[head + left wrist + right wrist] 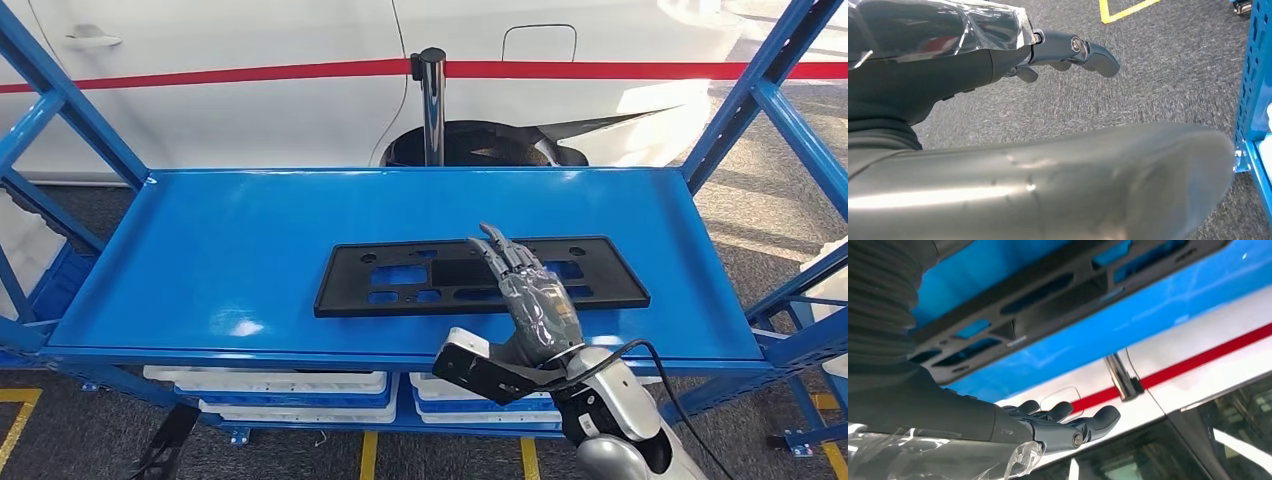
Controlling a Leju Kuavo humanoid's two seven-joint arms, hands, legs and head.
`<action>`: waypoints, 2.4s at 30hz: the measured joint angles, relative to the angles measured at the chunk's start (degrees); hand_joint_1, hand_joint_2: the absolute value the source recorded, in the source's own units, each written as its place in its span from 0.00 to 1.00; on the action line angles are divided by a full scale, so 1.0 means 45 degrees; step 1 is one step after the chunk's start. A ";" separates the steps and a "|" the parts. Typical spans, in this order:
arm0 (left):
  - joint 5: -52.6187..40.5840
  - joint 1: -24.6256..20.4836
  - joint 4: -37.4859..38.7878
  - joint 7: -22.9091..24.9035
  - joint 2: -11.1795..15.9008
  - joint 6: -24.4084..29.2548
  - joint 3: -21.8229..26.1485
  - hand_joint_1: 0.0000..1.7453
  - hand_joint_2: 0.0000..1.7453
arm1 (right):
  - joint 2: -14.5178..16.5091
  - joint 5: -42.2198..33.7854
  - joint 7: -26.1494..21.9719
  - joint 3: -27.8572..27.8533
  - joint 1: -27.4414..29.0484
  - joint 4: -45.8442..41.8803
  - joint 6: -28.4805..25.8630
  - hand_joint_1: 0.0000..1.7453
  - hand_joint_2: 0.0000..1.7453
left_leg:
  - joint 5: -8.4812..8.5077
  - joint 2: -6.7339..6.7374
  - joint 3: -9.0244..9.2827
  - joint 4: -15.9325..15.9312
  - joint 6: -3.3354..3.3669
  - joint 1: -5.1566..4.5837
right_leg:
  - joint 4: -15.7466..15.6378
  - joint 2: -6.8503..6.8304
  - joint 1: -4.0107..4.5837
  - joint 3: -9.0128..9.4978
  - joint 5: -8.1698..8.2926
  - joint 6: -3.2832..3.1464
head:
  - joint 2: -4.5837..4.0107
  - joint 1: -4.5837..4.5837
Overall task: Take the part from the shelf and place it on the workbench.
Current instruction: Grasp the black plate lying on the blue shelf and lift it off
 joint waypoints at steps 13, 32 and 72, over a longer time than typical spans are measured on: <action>-0.0015 -0.0043 0.0003 -0.0017 -0.0012 0.0039 -0.0022 0.00 0.00 | -0.0411 -0.0284 0.0291 0.0372 0.0270 0.0271 0.0363 0.00 1.00 | 0.1854 0.0003 0.1991 -0.4224 0.0541 -0.0066 | 0.2777 0.0006 0.0070 -0.1116 -0.1563 0.0519 | 0.0000 0.0027; 0.0126 -0.0042 0.0003 0.0044 -0.0007 0.0110 -0.0039 0.00 0.00 | -0.1603 0.1573 0.0670 0.0114 -0.0306 0.3342 -0.0812 0.00 1.00 | 0.0651 0.0011 0.0582 -0.1091 0.0054 -0.0060 | -0.0159 0.0004 0.0006 0.0200 0.0040 0.0052 | 0.0000 -0.0015; 0.0252 -0.0270 0.0003 -0.0713 0.0049 -0.0042 -0.0049 0.00 1.00 | -0.1784 0.1230 -0.1547 -0.2420 -0.1946 0.6314 -0.1285 1.00 1.00 | 0.1889 -0.0032 0.1967 -0.4188 0.0509 -0.0048 | 0.0784 -0.0073 0.0021 -0.0117 -0.0723 0.0530 | 0.0000 0.0028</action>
